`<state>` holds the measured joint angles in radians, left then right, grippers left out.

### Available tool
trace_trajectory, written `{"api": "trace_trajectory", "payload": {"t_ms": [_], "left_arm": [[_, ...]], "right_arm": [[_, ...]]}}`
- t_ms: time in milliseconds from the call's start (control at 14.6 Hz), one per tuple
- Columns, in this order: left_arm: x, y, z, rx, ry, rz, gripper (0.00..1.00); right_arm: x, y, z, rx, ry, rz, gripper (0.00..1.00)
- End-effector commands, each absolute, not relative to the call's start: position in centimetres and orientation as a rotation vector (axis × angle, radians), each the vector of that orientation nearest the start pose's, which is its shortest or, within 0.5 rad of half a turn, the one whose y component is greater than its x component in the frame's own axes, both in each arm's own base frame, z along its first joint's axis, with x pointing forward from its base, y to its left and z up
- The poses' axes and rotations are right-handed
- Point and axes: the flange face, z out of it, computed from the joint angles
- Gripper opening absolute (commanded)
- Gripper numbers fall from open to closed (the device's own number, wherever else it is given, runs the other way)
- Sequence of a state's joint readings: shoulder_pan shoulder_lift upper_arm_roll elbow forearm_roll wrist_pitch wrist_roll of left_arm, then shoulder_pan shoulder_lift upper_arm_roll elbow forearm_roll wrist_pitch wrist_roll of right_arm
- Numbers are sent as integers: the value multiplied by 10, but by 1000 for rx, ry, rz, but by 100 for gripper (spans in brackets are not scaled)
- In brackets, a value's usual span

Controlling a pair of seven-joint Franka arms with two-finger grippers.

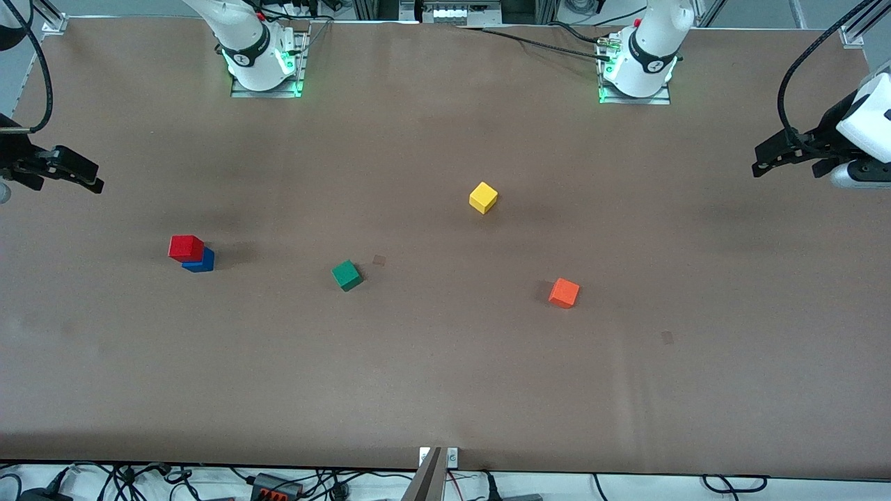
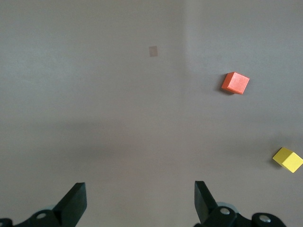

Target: Pass red block to right arm, stack on blue

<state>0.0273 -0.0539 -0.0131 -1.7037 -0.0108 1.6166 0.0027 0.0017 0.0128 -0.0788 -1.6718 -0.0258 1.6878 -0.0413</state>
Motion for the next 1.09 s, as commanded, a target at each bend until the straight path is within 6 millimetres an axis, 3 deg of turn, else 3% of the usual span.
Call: {"api": "trace_trajectory", "payload": {"t_ms": [0,1025], "left_arm": [[541,7,600,-3160,-35,63,100],[541,7,600,-3160,-38,63,100]], "right_arm": [[555,-45,580,-3172,65,15,100],[554,-49,586,-3174,53,-2,100]]}}
